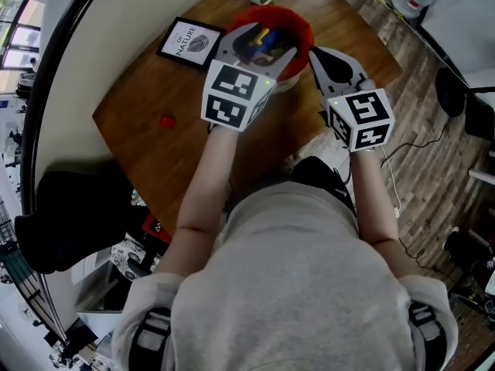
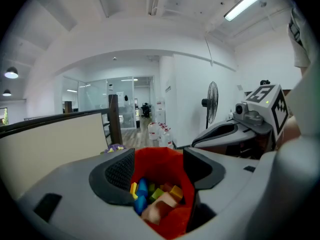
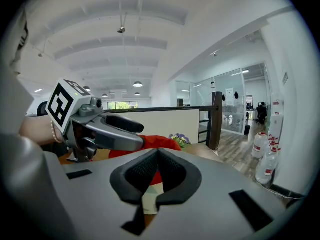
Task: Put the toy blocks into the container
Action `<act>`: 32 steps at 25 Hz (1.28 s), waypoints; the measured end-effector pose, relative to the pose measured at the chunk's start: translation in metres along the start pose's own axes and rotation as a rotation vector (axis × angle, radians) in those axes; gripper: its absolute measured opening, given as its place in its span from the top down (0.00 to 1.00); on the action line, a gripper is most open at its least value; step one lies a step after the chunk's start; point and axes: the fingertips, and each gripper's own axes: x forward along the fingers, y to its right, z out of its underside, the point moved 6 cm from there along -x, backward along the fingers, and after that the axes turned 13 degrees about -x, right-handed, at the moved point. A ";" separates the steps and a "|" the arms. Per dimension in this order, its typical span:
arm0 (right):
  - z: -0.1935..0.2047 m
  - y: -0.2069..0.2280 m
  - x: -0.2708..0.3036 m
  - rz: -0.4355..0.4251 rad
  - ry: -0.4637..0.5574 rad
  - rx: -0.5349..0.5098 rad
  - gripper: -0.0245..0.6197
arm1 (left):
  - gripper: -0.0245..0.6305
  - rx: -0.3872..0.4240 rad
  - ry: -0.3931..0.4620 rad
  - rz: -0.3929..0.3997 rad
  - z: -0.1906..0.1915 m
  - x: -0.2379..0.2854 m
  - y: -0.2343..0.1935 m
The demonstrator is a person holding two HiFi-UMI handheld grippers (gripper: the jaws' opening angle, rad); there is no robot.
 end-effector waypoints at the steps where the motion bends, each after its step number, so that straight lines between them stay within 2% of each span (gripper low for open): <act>1: 0.000 0.000 0.000 -0.001 -0.001 0.000 0.95 | 0.50 0.000 0.002 -0.002 0.000 0.000 0.000; 8: -0.001 -0.004 0.000 -0.016 0.002 -0.002 0.95 | 0.49 -0.003 0.003 -0.022 0.000 -0.007 -0.003; 14: -0.013 -0.023 0.005 -0.056 0.032 -0.006 0.95 | 0.49 -0.020 0.005 -0.071 0.007 -0.030 -0.013; 22: -0.037 -0.081 0.030 -0.187 0.064 -0.034 0.95 | 0.49 -0.069 0.011 -0.192 0.028 -0.092 -0.048; 32: -0.042 -0.166 0.077 -0.378 0.034 -0.060 0.95 | 0.49 -0.199 0.001 -0.378 0.080 -0.183 -0.100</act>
